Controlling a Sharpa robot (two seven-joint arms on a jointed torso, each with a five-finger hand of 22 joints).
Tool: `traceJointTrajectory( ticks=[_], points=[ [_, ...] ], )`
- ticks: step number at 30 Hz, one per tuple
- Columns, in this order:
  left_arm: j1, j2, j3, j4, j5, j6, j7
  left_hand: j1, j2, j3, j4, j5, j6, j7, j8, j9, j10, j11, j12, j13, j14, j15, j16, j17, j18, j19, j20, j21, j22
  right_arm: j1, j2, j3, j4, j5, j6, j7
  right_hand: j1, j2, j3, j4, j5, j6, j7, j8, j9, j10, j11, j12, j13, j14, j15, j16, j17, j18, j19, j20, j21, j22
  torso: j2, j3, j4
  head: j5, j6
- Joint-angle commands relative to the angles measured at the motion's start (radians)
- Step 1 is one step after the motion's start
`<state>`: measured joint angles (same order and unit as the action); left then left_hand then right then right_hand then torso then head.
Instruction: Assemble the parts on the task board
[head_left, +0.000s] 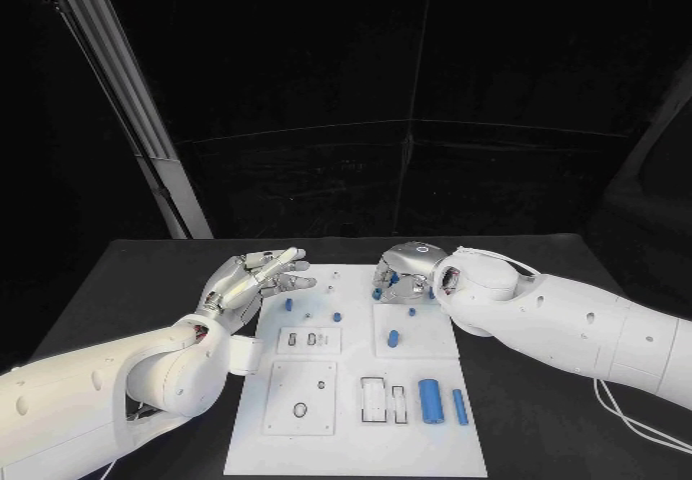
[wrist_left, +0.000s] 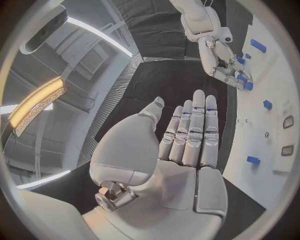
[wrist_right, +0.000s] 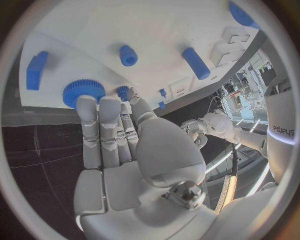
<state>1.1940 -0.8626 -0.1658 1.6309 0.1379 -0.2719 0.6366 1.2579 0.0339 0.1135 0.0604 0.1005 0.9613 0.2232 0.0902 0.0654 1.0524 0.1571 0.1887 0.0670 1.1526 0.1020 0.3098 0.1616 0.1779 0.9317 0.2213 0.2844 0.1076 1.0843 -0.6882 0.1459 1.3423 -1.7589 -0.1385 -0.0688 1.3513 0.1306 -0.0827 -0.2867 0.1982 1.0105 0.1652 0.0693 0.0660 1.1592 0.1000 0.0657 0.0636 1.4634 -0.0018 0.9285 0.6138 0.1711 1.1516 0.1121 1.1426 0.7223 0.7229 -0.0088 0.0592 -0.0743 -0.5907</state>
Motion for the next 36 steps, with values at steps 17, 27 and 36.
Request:
traceJointTrajectory(
  ticks=[17, 27, 36],
  points=[
    [0.003, 0.001, 0.001, -0.005, 0.013, 0.032, -0.012, -0.007, 0.002, -0.001, -0.004, -0.003, -0.006, 0.003, -0.005, -0.001, -0.009, 0.005, -0.006, -0.001, 0.009, 0.001, 0.005, 0.003, 0.007, 0.008, -0.002, 0.004, -0.002, 0.004, 0.020, 0.001, -0.010, -0.038, 0.056, -0.010, 0.006, 0.040, 0.064, -0.001, -0.060, 0.010, 0.005, -0.004, 0.000, -0.001, -0.002, -0.003, -0.001, 0.003, 0.008, 0.097, 0.086, -0.031, 0.024, 0.000, 0.071, 0.089, 0.008, 0.0008, 0.0012, -0.003, -0.008],
    [0.003, 0.002, 0.001, -0.007, 0.013, 0.037, -0.021, -0.006, 0.003, -0.001, -0.004, -0.002, -0.008, 0.004, -0.005, -0.001, -0.010, 0.006, -0.007, -0.001, 0.008, 0.002, 0.005, 0.004, 0.006, 0.008, -0.002, 0.004, -0.002, 0.004, 0.026, 0.001, -0.015, -0.035, 0.076, -0.014, 0.000, 0.044, 0.100, -0.001, -0.068, 0.024, 0.003, -0.002, 0.000, 0.018, -0.006, -0.001, 0.000, 0.001, 0.007, 0.136, 0.120, -0.036, 0.033, -0.001, 0.100, 0.128, 0.009, 0.0005, 0.0024, -0.003, -0.010],
    [0.003, 0.001, 0.001, -0.007, 0.013, 0.040, -0.026, -0.006, 0.003, -0.001, -0.005, -0.002, -0.010, 0.005, -0.006, -0.001, -0.012, 0.006, -0.009, -0.002, 0.007, 0.002, 0.004, 0.005, 0.006, 0.008, -0.002, 0.003, -0.003, 0.004, 0.022, 0.001, 0.001, -0.017, -0.097, -0.018, -0.010, 0.041, 0.147, 0.001, -0.072, 0.062, -0.009, 0.007, 0.004, 0.061, -0.019, 0.004, 0.003, 0.005, -0.002, 0.184, 0.168, -0.044, 0.054, -0.006, 0.137, 0.183, 0.010, 0.0004, 0.0021, -0.001, -0.006]
  ],
)
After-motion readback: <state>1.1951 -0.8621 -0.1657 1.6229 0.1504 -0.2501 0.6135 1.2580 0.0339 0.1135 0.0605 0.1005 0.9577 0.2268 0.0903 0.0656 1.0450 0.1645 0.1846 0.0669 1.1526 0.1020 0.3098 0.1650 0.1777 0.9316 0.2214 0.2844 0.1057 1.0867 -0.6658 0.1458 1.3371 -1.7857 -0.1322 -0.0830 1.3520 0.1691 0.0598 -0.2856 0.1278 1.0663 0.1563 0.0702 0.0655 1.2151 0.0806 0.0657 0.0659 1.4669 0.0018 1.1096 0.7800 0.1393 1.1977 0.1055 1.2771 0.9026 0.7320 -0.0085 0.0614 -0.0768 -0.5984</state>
